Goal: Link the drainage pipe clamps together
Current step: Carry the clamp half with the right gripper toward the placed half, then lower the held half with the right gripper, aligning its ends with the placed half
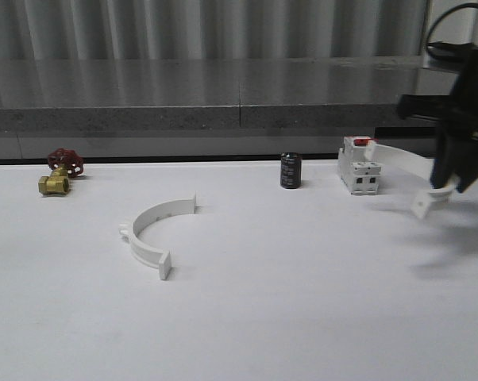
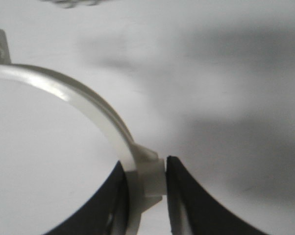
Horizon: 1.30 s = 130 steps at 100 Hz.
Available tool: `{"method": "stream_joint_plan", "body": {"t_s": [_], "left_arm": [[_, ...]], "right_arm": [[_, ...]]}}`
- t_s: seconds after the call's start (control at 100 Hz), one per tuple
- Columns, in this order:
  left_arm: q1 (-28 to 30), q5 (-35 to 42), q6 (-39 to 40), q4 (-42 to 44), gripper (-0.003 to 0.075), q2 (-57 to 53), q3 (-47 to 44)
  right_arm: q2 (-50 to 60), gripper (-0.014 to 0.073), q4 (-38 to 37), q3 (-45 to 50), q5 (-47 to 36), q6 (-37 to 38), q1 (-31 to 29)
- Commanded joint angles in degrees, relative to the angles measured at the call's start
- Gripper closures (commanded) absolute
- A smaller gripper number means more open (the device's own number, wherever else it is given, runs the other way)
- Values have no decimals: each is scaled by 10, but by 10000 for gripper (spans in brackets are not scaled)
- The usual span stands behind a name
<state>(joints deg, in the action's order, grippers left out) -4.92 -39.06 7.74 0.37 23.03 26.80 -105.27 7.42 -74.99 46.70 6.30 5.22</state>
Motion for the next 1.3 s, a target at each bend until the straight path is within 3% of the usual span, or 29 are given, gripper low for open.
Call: {"method": "stream_joint_plan", "body": {"t_s": [0.0,0.21,0.35,0.68,1.29], "left_arm": [[1,37,4,-4,741,4,15],[1,37,4,-4,741,4,15],[1,37,4,-4,741,4,15],[1,37,4,-4,741,4,15],[1,37,4,-4,741,4,15]], "right_arm": [[32,483,-46,-18,-32,82,59],[11,483,-185,-31,-66,287,192],[-23,483,-233,-64,-60,357,245],[-101,483,-234,-168,-13,379,298],[-102,483,-219,-169,-25,383,299]]}}
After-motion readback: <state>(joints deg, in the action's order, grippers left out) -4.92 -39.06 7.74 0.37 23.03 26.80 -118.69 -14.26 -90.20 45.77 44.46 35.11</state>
